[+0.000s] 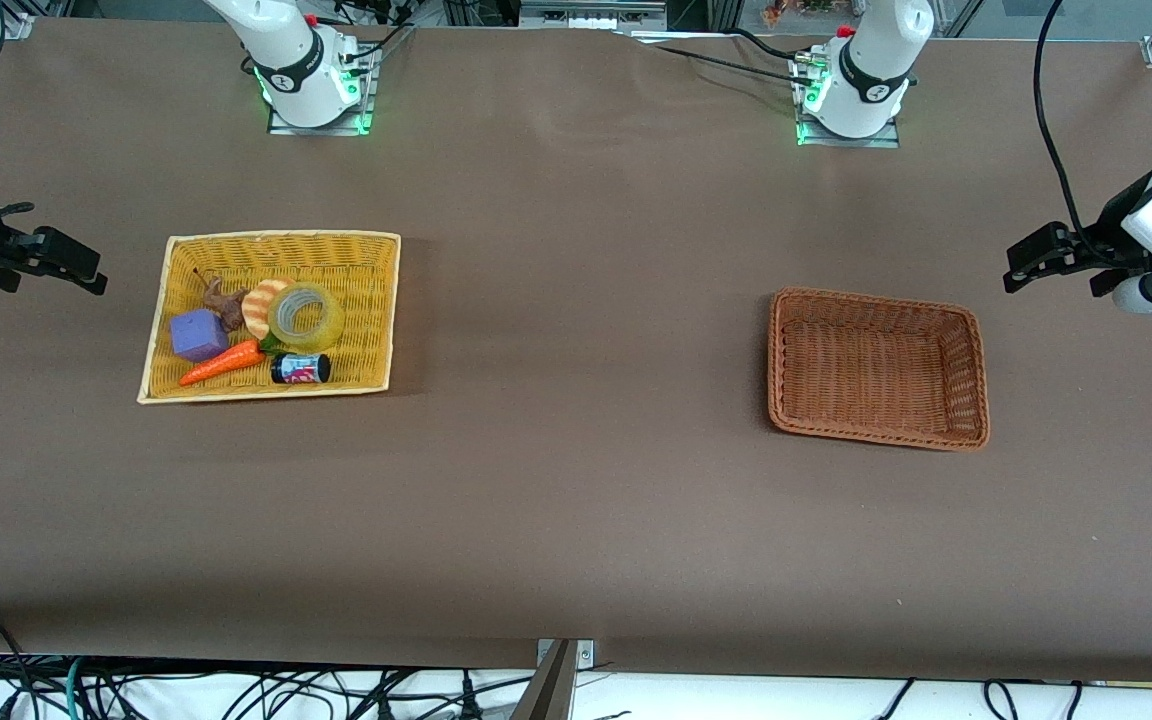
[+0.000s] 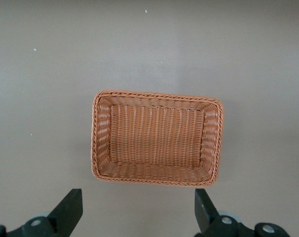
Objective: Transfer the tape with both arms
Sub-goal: 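Reach the right gripper down to the tape roll in the yellow basket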
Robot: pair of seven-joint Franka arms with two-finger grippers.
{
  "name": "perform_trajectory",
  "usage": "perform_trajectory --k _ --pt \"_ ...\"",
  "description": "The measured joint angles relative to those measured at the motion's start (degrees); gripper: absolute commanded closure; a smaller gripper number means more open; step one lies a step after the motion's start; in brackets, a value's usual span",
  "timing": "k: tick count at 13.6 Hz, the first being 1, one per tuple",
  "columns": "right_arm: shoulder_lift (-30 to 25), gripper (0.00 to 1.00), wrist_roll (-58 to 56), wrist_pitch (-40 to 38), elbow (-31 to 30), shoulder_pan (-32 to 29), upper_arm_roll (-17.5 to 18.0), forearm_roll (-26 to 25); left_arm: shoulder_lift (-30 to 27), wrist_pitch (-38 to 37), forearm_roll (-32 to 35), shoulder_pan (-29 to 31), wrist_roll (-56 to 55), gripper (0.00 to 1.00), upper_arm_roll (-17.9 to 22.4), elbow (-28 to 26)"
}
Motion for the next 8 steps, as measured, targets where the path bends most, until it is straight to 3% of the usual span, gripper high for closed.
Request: perform_trajectory --k 3,8 --pt "0.56 0.0 0.0 -0.03 -0.04 0.0 0.04 -0.01 0.0 0.0 0.0 0.0 0.0 0.0 0.0 0.0" --pt "7.2 0.0 0.03 -0.29 -2.33 0.23 0.32 -0.02 0.06 0.0 0.0 0.0 0.0 0.0 0.0 0.06"
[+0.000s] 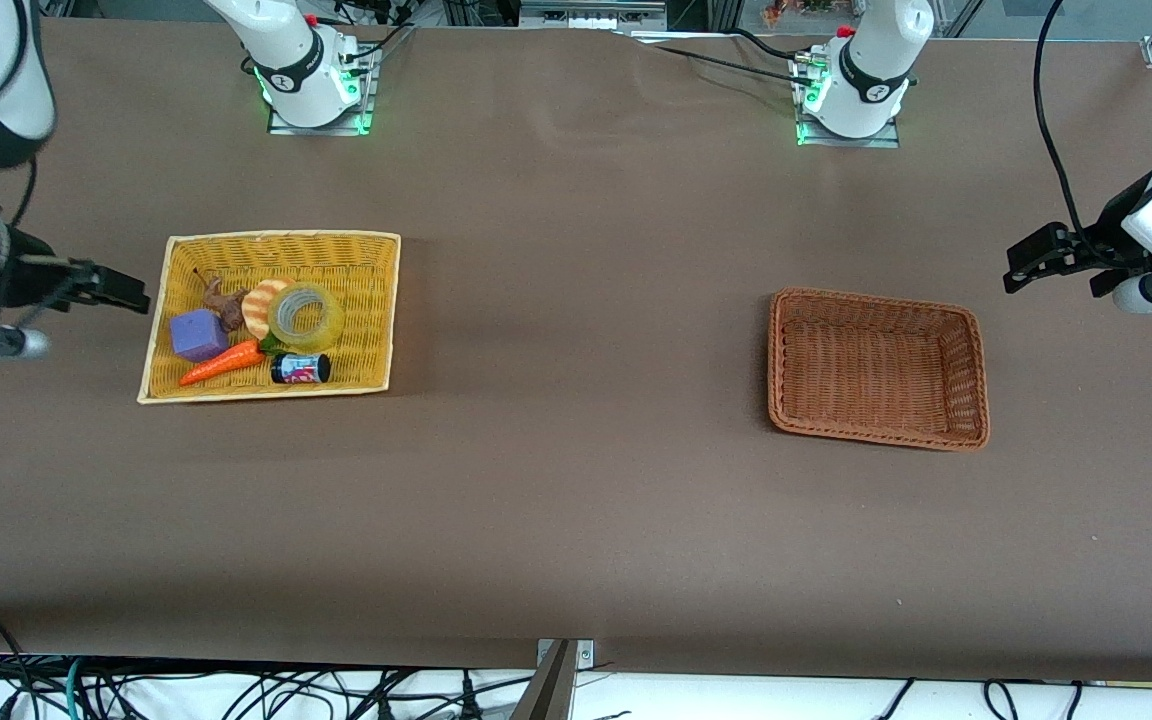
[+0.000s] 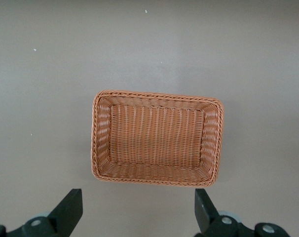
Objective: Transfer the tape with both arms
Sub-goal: 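Reach the right gripper down to the tape roll in the yellow basket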
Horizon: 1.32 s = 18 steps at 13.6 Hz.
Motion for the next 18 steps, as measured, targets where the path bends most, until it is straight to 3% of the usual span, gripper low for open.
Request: perform_trajectory --k 2,7,9,12,18 --pt "1.73 0.0 1.58 6.73 -6.08 1.02 0.73 0.04 0.02 0.0 0.0 0.0 0.0 0.0 0.0 0.02" --pt "1.25 0.0 16.34 28.14 -27.36 2.43 9.28 -0.18 0.04 0.0 0.0 0.0 0.0 0.0 0.0 0.04" --pt "0.8 0.0 17.14 35.21 -33.28 2.6 9.78 -0.21 0.05 0.0 0.0 0.0 0.0 0.0 0.0 0.04" --pt "0.77 0.0 17.14 41.14 -38.26 2.37 9.57 -0.27 0.05 0.0 0.0 0.0 0.0 0.0 0.0 0.04" --pt "1.05 0.0 17.12 45.59 -41.87 2.6 9.64 -0.33 0.05 0.0 0.0 0.01 0.0 0.0 0.0 0.04"
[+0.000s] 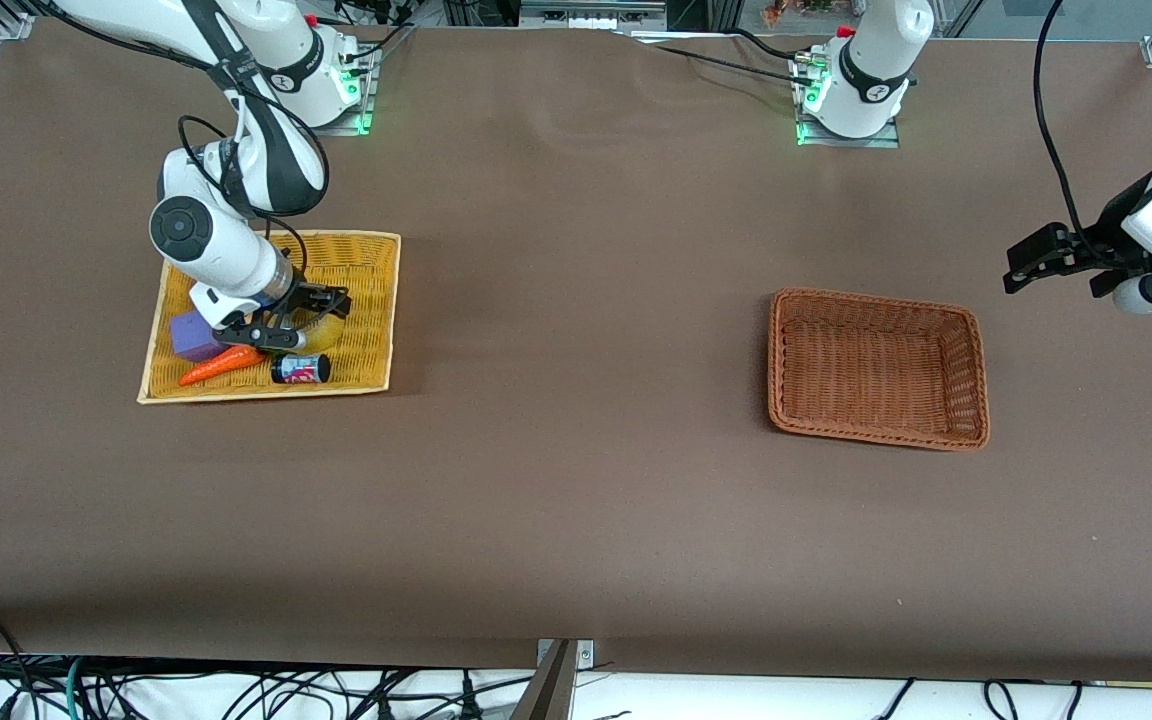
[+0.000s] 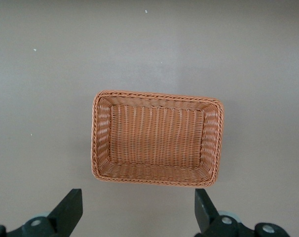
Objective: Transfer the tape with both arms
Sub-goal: 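Reach the right gripper down to the tape roll in the yellow basket, then close the right gripper on the tape roll's rim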
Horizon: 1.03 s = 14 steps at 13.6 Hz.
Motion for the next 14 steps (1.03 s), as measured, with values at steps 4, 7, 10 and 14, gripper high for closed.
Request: perform_trajectory --k 4,7,10,14 --pt "1.21 0.0 0.0 4.64 -2.65 1.44 0.2 -0.01 0.0 0.0 0.0 0.0 0.0 0.0 0.0 0.0" --pt "2.78 0.46 -0.01 7.39 -3.6 1.57 0.2 -0.04 0.0 0.0 0.0 0.0 0.0 0.0 0.0 0.0" --pt "3.37 1.0 -0.21 7.85 -3.7 1.59 0.2 -0.12 0.0 0.0 0.0 0.0 0.0 0.0 0.0 0.0" --pt "2.86 1.0 -1.29 5.43 -2.35 1.61 0.45 -0.48 0.01 0.0 0.0 0.0 0.0 0.0 0.0 0.0"
